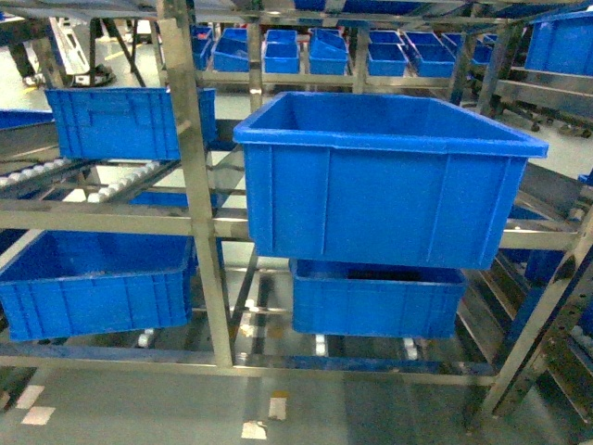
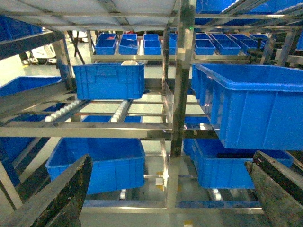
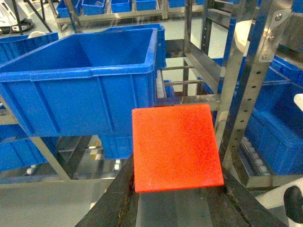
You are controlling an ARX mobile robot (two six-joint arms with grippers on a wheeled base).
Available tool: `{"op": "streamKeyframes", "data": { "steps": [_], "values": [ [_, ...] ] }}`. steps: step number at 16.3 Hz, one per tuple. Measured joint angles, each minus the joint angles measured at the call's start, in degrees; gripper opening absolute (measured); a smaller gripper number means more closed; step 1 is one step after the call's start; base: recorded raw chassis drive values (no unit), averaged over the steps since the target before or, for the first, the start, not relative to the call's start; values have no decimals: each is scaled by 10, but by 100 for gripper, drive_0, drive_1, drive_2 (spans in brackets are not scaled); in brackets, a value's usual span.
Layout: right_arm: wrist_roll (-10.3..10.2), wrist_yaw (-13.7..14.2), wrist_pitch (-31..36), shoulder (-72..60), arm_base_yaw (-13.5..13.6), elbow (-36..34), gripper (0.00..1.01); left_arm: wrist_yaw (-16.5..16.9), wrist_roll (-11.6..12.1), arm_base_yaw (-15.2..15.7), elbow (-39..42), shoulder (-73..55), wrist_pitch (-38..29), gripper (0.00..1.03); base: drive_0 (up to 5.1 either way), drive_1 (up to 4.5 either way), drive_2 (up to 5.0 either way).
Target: Place magnetic block on left shelf second layer
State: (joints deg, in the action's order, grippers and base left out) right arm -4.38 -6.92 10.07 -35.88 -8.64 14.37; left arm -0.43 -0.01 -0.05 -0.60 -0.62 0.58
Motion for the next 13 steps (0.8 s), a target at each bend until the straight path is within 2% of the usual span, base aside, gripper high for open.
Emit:
{"op": "streamKeyframes", "data": {
  "steps": [13],
  "values": [
    [0, 1, -2, 0, 0, 0, 33, 4, 0, 0, 0, 0, -5, 98, -485, 260, 260]
  ]
}}
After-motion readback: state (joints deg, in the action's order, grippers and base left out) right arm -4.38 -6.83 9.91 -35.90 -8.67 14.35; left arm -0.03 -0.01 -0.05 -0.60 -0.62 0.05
